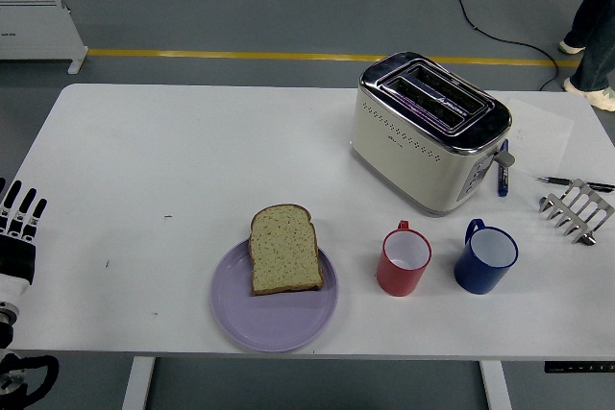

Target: Push plate across desktop,pick up the break from the machine,place the break in the plate

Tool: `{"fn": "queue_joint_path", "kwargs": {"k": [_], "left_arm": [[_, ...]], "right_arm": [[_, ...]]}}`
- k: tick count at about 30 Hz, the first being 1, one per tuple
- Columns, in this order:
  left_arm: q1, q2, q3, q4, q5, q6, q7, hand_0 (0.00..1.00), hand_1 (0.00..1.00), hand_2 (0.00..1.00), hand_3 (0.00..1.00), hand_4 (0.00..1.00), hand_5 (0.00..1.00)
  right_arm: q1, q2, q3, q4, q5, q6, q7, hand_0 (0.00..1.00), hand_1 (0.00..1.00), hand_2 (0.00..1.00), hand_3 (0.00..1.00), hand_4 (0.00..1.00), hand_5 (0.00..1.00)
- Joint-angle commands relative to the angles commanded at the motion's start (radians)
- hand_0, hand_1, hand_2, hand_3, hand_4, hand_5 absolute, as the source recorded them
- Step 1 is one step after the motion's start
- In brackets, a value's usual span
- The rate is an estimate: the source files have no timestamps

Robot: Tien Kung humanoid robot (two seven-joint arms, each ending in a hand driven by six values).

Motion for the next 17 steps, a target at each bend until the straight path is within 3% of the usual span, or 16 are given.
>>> {"fn": "queue_joint_path", "kwargs": {"k": [17], "left_arm": [[-0.017, 0.0, -0.053, -0.053, 0.09, 0.049, 0.06, 0.793, 0.782, 0.805, 0.758, 0.555, 0.998]], "right_arm": [[0.017, 0.018, -0.001, -0.01, -0.007, 0.002, -0.001, 0.774, 0.765, 0.764, 0.76, 0.52, 0.561]]}}
